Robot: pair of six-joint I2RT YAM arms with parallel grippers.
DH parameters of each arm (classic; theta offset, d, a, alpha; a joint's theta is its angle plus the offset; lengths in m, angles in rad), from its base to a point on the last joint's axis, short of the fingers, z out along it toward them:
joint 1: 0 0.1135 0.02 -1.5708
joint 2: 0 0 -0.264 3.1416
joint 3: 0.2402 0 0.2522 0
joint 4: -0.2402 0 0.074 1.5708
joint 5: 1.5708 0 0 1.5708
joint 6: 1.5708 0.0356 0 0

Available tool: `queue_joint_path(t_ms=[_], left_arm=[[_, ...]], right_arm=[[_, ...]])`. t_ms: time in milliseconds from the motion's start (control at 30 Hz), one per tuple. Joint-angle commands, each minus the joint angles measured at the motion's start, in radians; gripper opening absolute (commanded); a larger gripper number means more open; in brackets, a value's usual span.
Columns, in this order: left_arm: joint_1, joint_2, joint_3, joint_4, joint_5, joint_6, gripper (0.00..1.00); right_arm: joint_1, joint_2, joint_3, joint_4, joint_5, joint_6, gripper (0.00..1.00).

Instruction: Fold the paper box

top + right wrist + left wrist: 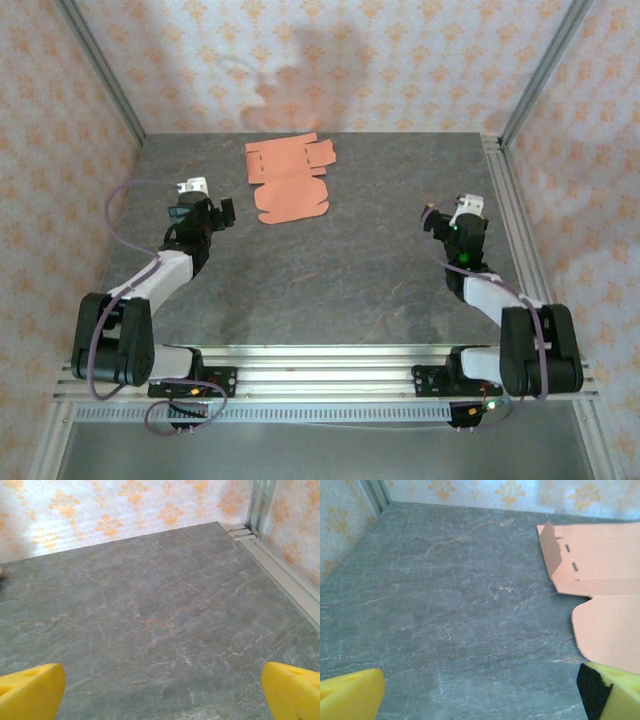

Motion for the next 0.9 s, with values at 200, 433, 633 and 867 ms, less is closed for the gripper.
queue_joint_path(t_ms=[200, 433, 633, 867], left_arm=[[-0.071, 0.006, 0.154, -0.202, 0.056, -0.269, 1.0], [-0.149, 0.16, 0.351, -0.277, 0.125, -0.35, 1.0], [-0.204, 0.334, 0.51, -0.278, 0.211, -0.406, 1.0], [-0.273, 0.556, 0.728, -0.31, 0.217, -0.441, 1.0]], right_arm=[[0.199, -0.031, 0.21, -0.385, -0.003, -0.02, 1.0], [0.311, 0.01, 0.246, -0.407, -0.002, 0.087, 0.99], [0.32, -0.005, 0.227, -0.414, -0.007, 0.122, 0.99], [0.32, -0.044, 0.195, -0.43, 0.016, 0.107, 1.0]])
